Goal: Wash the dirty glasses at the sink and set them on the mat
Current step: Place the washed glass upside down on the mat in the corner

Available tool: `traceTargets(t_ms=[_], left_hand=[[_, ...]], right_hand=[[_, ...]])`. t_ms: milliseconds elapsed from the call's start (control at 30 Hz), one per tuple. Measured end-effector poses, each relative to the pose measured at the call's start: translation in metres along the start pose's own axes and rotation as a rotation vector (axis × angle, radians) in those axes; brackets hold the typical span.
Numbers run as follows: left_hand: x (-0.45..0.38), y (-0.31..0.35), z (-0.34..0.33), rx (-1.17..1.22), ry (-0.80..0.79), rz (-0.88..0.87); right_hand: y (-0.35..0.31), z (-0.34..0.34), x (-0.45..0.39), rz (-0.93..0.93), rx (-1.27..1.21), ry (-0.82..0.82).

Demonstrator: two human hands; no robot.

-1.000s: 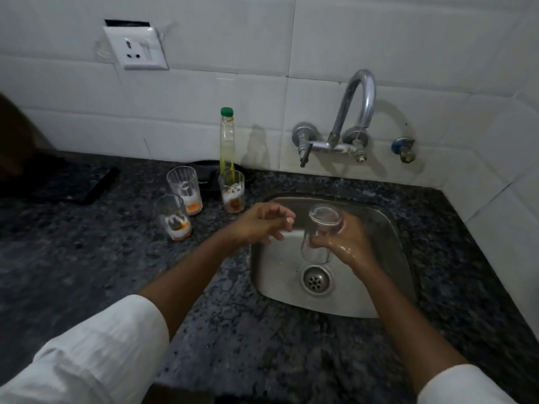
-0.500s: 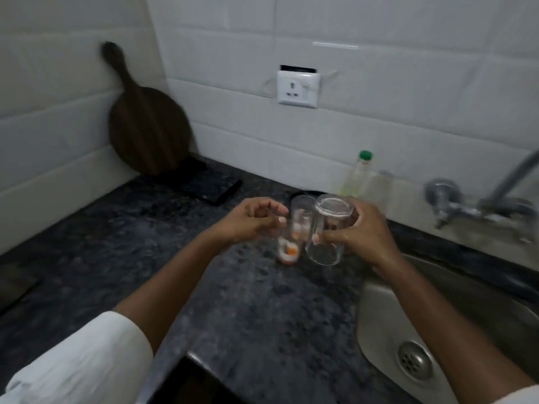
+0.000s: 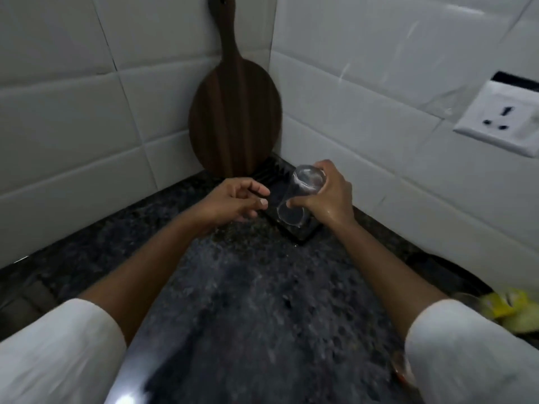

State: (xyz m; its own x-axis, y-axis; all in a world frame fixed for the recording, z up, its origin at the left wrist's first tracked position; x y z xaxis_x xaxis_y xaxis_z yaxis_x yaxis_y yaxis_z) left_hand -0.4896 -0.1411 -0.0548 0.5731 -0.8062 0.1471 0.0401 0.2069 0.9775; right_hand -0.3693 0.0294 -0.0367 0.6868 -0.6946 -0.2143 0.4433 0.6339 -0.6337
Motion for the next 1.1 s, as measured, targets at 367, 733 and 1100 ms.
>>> traceTargets(t_ms=[367, 733, 1100], left_hand=[[-0.071, -0.038, 0.041, 0.016, 0.000, 0.090], [-0.063, -0.020, 0.018, -0.011, 0.003, 0.076], [0.017, 0.060, -0.141, -0.106, -0.156, -0.076]], right_hand=[[0.015, -0.093, -0.067, -0.009, 0.063, 0.005], [0.023, -0.084, -0.059, -0.066, 0.037, -0.144], [0.061, 0.107, 0.079, -0.182, -0.122, -0.123]])
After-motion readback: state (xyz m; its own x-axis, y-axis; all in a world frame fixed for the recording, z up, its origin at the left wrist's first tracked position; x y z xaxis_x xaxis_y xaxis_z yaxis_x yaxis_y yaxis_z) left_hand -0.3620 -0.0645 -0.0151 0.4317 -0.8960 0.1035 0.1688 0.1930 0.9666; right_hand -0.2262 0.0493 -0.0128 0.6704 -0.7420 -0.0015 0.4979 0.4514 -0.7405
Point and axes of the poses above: each hand's wrist, its own x-axis away from the middle knuckle, its own z-axis out of the back of the hand, y = z × x, the point moved 3 cm from there along -x, towards the middle knuckle, and after that the axes turned 9 degrees about x, right-handed, at the moved point
